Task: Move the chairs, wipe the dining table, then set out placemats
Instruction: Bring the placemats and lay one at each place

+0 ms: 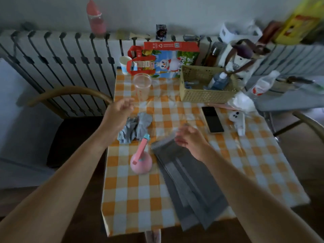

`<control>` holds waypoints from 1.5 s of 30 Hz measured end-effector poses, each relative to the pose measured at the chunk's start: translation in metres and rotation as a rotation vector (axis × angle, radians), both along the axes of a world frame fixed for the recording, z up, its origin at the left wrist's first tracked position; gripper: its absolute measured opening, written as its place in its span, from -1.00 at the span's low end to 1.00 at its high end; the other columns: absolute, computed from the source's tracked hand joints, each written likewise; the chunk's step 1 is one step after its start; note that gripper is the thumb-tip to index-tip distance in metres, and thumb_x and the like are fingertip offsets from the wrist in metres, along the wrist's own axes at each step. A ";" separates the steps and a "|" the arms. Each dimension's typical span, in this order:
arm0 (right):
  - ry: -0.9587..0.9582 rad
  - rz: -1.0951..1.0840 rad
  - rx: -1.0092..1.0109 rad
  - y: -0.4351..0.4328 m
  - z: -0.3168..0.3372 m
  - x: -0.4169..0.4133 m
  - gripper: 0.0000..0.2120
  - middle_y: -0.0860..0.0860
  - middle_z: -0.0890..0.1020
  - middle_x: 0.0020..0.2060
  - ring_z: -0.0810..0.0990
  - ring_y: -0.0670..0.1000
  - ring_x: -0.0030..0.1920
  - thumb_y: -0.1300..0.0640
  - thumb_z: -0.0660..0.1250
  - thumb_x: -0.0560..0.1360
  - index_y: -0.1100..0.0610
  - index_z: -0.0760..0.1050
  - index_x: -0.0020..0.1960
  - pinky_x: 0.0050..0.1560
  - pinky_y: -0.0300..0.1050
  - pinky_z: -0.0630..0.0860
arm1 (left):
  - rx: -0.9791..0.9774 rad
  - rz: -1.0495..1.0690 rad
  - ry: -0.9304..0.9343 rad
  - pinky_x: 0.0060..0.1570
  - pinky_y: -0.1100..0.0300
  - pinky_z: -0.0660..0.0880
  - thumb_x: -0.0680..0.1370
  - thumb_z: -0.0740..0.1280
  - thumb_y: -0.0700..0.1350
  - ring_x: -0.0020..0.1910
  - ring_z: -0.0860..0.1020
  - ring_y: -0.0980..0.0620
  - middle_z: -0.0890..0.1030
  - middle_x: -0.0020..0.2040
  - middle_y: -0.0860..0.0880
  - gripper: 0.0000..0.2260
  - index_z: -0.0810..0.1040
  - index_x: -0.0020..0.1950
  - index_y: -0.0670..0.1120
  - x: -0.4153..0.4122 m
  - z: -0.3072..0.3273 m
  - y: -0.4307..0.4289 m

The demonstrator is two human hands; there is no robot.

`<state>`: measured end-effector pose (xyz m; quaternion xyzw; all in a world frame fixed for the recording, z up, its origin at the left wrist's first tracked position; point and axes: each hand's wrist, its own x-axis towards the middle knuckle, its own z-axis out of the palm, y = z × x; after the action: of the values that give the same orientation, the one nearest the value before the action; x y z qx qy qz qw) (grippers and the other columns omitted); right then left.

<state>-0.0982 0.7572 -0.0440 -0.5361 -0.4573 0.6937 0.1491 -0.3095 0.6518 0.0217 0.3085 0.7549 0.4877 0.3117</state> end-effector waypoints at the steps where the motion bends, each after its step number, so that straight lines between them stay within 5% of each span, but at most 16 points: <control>1: -0.010 -0.040 0.011 -0.009 0.003 0.021 -0.73 0.20 0.56 0.04 0.60 0.11 -0.07 0.33 0.18 0.57 0.28 0.41 0.26 0.04 -0.03 0.55 | 0.067 -0.043 0.026 0.11 0.18 0.44 0.59 0.21 -0.21 -0.02 0.51 0.09 0.57 0.01 -0.03 -0.78 0.53 0.21 -0.11 0.014 0.017 0.004; 4: -0.082 -0.178 0.035 -0.042 0.009 0.085 -0.77 0.18 0.59 0.03 0.61 0.12 -0.05 0.34 0.14 0.58 0.22 0.44 0.20 0.00 -0.04 0.58 | 0.191 -0.242 0.052 -0.01 0.31 0.45 0.58 0.22 -0.26 -0.10 0.51 0.16 0.57 -0.06 0.01 -0.77 0.53 0.21 -0.15 0.073 0.046 0.010; 7: -0.184 -0.327 0.005 -0.070 0.000 0.138 -0.80 0.17 0.59 -0.06 0.60 0.07 -0.17 0.33 0.16 0.57 0.21 0.46 0.15 -0.18 -0.09 0.58 | 0.118 -0.440 0.085 0.01 0.25 0.44 0.56 0.26 -0.26 -0.06 0.51 0.10 0.57 -0.03 -0.03 -0.75 0.53 0.23 -0.16 0.132 0.027 0.024; 12: -0.359 -0.436 -0.200 -0.111 -0.031 0.192 -0.88 0.11 0.51 -0.30 0.47 0.02 -0.36 0.28 0.18 0.58 0.24 0.45 0.08 -0.35 -0.13 0.46 | -0.314 -0.439 0.103 0.07 0.19 0.42 0.56 0.30 -0.12 0.18 0.49 -0.02 0.51 0.27 -0.10 -0.62 0.40 0.37 -0.14 0.168 -0.056 0.044; 17: -0.355 -0.575 -0.301 -0.107 -0.069 0.204 -0.90 0.08 0.43 -0.29 0.41 -0.02 -0.42 0.32 0.20 0.55 0.18 0.39 0.04 -0.51 -0.23 0.41 | -0.629 -0.420 0.270 0.27 0.00 0.39 0.52 0.37 -0.04 0.32 0.41 -0.18 0.41 0.37 -0.19 -0.47 0.30 0.41 -0.20 0.156 -0.117 0.077; 20: -0.403 -0.701 -0.353 -0.094 -0.085 0.201 -0.90 0.15 0.49 -0.14 0.56 0.18 -0.05 0.29 0.25 0.54 0.14 0.38 -0.01 -0.06 0.11 0.63 | -0.729 -0.428 0.397 0.33 -0.03 0.33 0.46 0.43 0.01 0.37 0.33 -0.23 0.35 0.40 -0.23 -0.30 0.21 0.47 -0.23 0.151 -0.138 0.093; 23: -0.399 -0.792 -0.399 -0.087 -0.098 0.201 -0.61 0.17 0.43 0.16 0.52 0.17 0.00 0.21 0.34 0.49 0.11 0.32 0.26 -0.29 0.01 0.59 | -0.776 -0.406 0.414 0.36 -0.09 0.30 0.44 0.44 0.06 0.39 0.29 -0.24 0.29 0.43 -0.22 -0.22 0.15 0.49 -0.21 0.150 -0.156 0.109; 25: -0.416 -0.807 -0.426 -0.082 -0.108 0.201 -0.50 0.18 0.41 0.24 0.50 0.17 0.06 0.17 0.39 0.45 0.09 0.28 0.32 -0.23 0.02 0.59 | -0.786 -0.376 0.394 0.37 -0.12 0.28 0.42 0.45 0.08 0.41 0.27 -0.23 0.24 0.45 -0.20 -0.20 0.12 0.49 -0.19 0.148 -0.162 0.115; 31: -0.408 -0.788 -0.471 -0.074 -0.110 0.213 -0.68 0.13 0.51 -0.16 0.51 0.06 -0.28 0.29 0.31 0.50 0.25 0.39 0.24 -0.29 -0.05 0.54 | -0.780 -0.361 0.357 0.27 -0.13 0.37 0.33 0.49 0.13 0.30 0.38 -0.23 0.42 0.32 -0.16 -0.33 0.37 0.33 -0.10 0.133 -0.176 0.121; 34: -0.376 -0.745 -0.515 -0.082 -0.105 0.214 -0.86 0.34 0.55 -0.01 0.58 0.33 0.01 0.35 0.26 0.52 0.32 0.47 0.08 0.11 0.26 0.54 | -0.766 -0.375 0.323 0.18 0.01 0.44 0.31 0.52 0.10 0.17 0.49 -0.19 0.54 0.17 -0.12 -0.43 0.47 0.21 -0.12 0.134 -0.175 0.117; 36: -0.376 -0.741 -0.498 -0.089 -0.105 0.210 -0.85 0.40 0.53 0.08 0.52 0.38 0.15 0.38 0.27 0.49 0.35 0.44 0.06 0.09 0.39 0.46 | -0.759 -0.385 0.275 0.02 0.14 0.41 0.37 0.51 -0.02 0.12 0.52 -0.16 0.54 0.04 -0.10 -0.55 0.50 0.16 -0.19 0.140 -0.169 0.115; 39: -0.344 -0.776 -0.484 -0.098 -0.106 0.203 -0.87 0.26 0.60 -0.08 0.60 0.37 0.03 0.39 0.31 0.46 0.29 0.47 0.00 0.02 0.35 0.54 | -0.740 -0.394 0.268 -0.01 0.12 0.40 0.38 0.51 -0.06 0.13 0.51 -0.15 0.56 0.12 -0.16 -0.55 0.47 0.18 -0.19 0.143 -0.169 0.109; 45: -0.224 -0.836 -0.581 -0.103 -0.090 0.203 -0.59 0.21 0.53 0.09 0.51 0.25 0.16 0.30 0.39 0.45 0.30 0.40 0.27 0.28 0.15 0.43 | -0.778 -0.454 0.310 0.24 -0.06 0.42 0.23 0.55 0.11 0.17 0.53 -0.14 0.58 0.20 -0.09 -0.38 0.49 0.22 -0.07 0.141 -0.171 0.097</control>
<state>0.1049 0.6543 -0.1335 -0.7632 -0.0059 0.6115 0.2086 -0.1684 0.7487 -0.1494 0.3954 0.8325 0.0367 0.3864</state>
